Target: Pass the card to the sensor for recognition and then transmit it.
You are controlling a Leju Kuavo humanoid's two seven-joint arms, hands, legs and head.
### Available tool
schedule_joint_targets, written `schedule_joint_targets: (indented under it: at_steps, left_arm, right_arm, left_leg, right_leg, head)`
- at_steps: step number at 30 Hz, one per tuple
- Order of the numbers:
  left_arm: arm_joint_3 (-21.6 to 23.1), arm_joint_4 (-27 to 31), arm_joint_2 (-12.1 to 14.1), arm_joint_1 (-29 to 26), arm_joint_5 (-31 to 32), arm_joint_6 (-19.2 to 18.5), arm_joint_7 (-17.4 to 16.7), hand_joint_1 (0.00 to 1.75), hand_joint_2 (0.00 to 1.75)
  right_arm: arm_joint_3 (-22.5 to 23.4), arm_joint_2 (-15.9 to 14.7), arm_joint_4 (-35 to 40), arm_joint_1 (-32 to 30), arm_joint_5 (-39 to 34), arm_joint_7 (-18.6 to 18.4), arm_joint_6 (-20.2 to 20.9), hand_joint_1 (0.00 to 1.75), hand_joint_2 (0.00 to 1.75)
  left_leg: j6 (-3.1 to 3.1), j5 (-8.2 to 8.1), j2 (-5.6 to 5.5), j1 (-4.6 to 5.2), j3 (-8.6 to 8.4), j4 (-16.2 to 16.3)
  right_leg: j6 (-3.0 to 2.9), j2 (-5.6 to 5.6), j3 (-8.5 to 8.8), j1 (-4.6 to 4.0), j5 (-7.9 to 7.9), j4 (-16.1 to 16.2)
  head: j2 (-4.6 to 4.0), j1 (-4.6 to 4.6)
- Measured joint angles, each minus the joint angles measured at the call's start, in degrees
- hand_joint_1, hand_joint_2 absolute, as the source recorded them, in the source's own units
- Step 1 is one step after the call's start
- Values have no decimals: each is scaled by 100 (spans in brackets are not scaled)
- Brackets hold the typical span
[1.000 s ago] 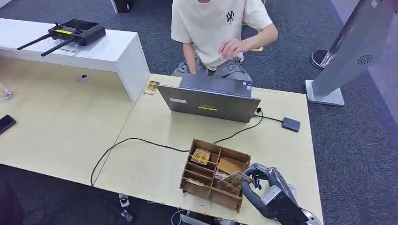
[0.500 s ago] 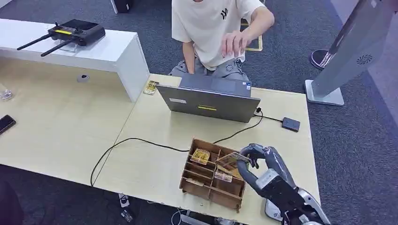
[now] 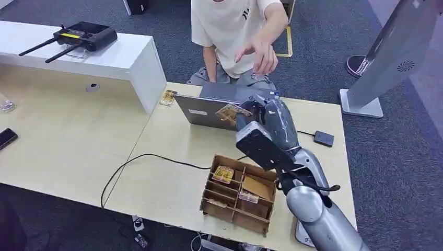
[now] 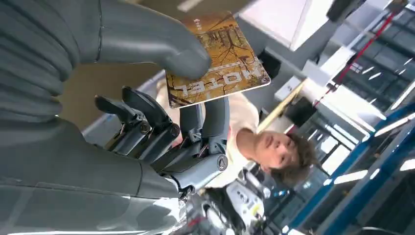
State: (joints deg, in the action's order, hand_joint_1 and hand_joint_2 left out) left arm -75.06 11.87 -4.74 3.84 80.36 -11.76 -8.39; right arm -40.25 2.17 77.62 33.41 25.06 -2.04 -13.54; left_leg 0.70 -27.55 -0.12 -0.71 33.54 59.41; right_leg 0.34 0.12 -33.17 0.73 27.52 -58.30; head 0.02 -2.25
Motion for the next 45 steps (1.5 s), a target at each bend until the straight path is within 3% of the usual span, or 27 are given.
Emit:
schedule_joint_targets:
  at_steps: [11,19,25,26,27,34,41,45]
  left_arm:
    - [413,0,-9,58,357,61,17,0,175]
    - [670,0,-11,80,477,96,44,0,175]
    - [814,0,-35,160,536,81,-11,0,175]
    - [840,0,-39,167,536,79,-18,0,175]
    - [866,0,-44,170,536,77,-20,0,175]
    - [919,0,-57,179,534,72,-20,0,175]
    - [940,0,-61,176,536,85,-20,0,175]
    - [954,0,-63,167,514,105,-4,0,175]
  right_arm:
    - [-287,779,-1827,915,2463,-626,-1068,175,175]
    - [-280,974,-2755,1274,3640,-886,-1407,175,175]
    - [-361,972,-3257,1445,5315,-1348,-1636,175,175]
    - [-372,970,-3336,1465,5520,-1372,-1643,150,175]
    - [-388,965,-3412,1473,5721,-1409,-1645,3,175]
    - [-420,959,-3749,1464,6086,-1463,-1680,0,175]
    - [-425,915,-3843,1355,6116,-1454,-2143,0,175]
    - [-219,902,-3565,1049,5858,-1091,-2519,0,175]
  left_leg:
    - [0,0,-2,0,0,0]
    - [0,0,-2,1,-1,1]
    - [0,0,-6,0,-1,1]
    - [0,1,-6,0,-1,1]
    - [0,1,-6,0,-1,1]
    - [0,-1,-5,1,0,2]
    - [0,-1,-5,0,0,2]
    - [0,0,-5,0,0,2]
  right_leg:
    - [0,-2,-1,0,0,0]
    - [0,-1,-1,0,0,2]
    - [0,-3,-1,0,0,2]
    - [0,-3,-1,0,-1,2]
    - [0,-3,-1,0,-1,2]
    - [1,-2,-4,0,0,3]
    - [0,-1,-6,0,0,3]
    - [1,-2,-5,0,-1,3]
  head:
    - [0,2]
    - [0,0]
    - [0,2]
    - [0,0]
    - [0,2]
    - [0,0]
    - [0,0]
    - [0,0]
